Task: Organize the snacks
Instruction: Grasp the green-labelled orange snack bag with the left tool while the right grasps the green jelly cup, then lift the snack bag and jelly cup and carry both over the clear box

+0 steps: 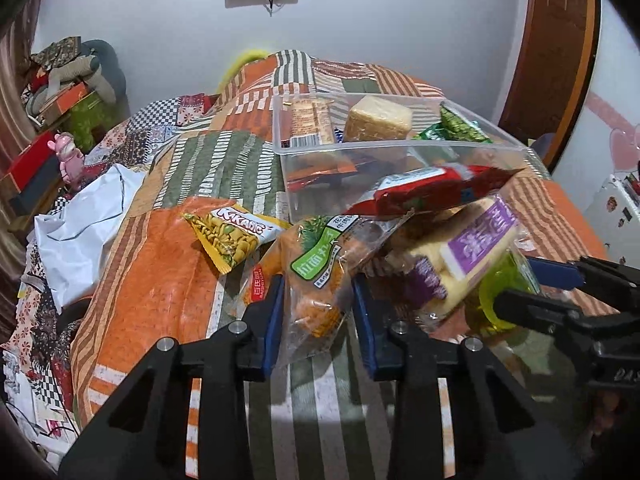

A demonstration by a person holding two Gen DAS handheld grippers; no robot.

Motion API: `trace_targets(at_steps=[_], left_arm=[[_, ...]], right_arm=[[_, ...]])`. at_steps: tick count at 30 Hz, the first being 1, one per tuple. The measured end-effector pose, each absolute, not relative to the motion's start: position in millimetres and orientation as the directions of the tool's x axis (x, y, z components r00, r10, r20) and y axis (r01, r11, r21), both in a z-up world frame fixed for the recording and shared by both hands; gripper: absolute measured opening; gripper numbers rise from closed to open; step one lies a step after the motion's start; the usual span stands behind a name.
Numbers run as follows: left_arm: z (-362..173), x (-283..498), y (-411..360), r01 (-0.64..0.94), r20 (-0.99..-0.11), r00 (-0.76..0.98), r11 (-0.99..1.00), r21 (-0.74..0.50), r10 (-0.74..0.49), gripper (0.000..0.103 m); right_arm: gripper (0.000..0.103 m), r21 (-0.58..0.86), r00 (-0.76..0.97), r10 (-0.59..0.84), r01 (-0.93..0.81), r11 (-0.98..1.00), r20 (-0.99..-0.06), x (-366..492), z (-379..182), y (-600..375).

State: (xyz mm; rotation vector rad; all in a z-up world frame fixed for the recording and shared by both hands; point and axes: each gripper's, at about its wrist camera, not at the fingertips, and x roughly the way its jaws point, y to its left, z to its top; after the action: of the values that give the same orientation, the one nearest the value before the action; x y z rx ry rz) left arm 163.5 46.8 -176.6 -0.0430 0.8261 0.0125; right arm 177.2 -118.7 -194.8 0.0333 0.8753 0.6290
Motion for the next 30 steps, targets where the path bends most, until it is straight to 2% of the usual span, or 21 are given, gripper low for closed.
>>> trace_targets(at_steps=[14,30], left_arm=[[-127,132,38,0.008,-0.683,0.73,1.0,-0.029,-0.025,0.03],[-74,168,40,0.026,-0.625,0.779,0.998,-0.052,-0.053,0.03]], right_arm=[[0.055,0.259,0.556,0.521,-0.482,0.837,-0.648,168,-161,-138],[0.055,0.204,0.684,0.491,-0.46,0.864,-0.539,192,-105,-155]])
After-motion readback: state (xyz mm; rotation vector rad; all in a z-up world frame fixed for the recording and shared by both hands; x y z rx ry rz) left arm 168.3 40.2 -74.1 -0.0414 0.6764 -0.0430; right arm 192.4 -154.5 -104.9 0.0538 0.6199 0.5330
